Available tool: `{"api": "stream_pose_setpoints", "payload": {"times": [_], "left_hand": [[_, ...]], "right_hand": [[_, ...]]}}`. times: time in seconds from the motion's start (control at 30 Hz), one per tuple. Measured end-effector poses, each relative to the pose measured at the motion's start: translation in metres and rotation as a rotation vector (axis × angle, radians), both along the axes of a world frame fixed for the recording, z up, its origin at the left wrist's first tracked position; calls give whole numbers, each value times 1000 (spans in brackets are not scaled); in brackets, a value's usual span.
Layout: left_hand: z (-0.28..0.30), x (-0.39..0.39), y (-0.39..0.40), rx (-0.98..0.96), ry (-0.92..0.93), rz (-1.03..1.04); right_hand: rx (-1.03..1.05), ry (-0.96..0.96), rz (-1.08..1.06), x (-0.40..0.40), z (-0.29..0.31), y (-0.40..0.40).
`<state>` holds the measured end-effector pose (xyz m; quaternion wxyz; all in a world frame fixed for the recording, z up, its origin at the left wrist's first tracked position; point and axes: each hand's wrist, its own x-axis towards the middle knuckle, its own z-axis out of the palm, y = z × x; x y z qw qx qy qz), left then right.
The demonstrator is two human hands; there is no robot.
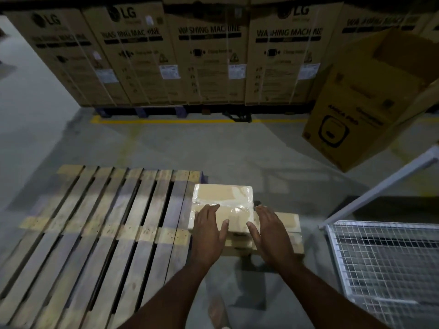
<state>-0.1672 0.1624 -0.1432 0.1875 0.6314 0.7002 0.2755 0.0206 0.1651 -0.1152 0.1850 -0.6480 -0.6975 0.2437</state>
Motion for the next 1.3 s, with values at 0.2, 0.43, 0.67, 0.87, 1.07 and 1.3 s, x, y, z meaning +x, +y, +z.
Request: {"api": "stream_pose_setpoints", "payload": {"times": [0.2,0.43,0.67,0.87,1.07,1.3], "left_hand": [[-36,-23,43,-117,-11,1],[-88,-48,87,-365,-91,80],[-183,-75,131,-556,-230,287],[-273,-105,137,-653,-391,480],[-252,-103,149,-714,-570,522],[-161,-95,189,-519,-523,362]], "right_hand": [[-88,-11,-54,-18,-35,38],[-252,37,-150,-29,-103,96],[-385,9,-210,-30,-187,144],[-569,40,-290,-26,-255,159],[-600,111,-342,-37,-269,159],[-326,142,-393,-24,-193,196]]}}
